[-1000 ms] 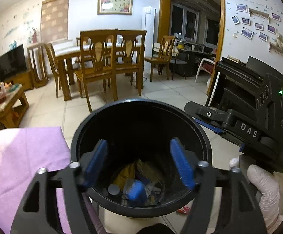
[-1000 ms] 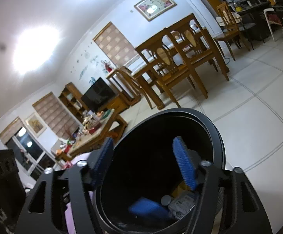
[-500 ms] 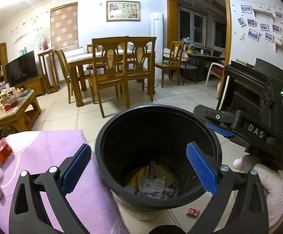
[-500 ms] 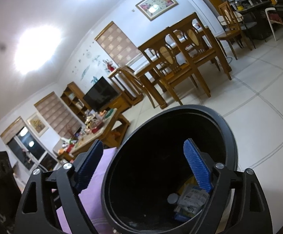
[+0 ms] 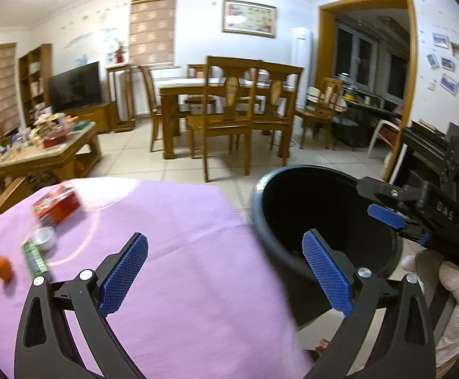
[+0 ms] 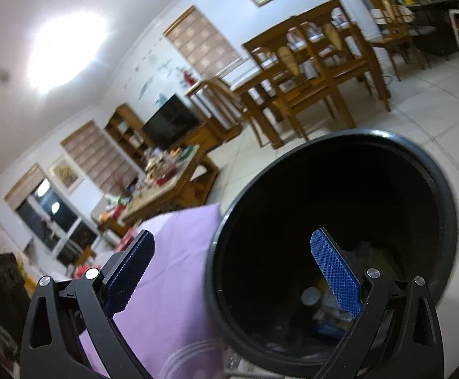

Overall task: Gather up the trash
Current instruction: 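Move both open grippers back to the items on the table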

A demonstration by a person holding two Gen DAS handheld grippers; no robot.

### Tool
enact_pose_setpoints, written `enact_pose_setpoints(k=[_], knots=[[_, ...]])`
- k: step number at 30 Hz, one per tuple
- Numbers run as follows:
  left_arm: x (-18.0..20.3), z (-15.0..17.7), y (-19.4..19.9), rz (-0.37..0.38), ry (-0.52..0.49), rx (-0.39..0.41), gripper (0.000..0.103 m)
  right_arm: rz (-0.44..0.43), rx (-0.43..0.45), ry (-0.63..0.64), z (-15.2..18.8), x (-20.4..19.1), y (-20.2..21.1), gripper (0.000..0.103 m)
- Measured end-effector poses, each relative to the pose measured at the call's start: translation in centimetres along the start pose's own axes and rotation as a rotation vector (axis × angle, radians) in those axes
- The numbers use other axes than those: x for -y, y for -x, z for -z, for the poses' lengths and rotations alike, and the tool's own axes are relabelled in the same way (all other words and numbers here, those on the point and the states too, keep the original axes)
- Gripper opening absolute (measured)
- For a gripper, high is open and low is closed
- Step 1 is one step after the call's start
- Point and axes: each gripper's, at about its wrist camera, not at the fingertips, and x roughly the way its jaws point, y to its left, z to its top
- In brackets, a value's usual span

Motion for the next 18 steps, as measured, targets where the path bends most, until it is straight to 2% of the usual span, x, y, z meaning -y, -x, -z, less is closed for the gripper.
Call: enact_pose_setpoints(k=[11, 18], knots=[[-11.4, 2.4, 3.1, -0.171, 0.159, -0.013, 0.098, -0.087, -0.136, 0.204, 3.7, -11.1, -6.1, 0.098], [-19.6, 4.0, 3.7, -0.304, 0.274, -0.079, 0.097, -0.136, -0.218, 0.346, 6.2, -17.7, -9.4, 0.098]])
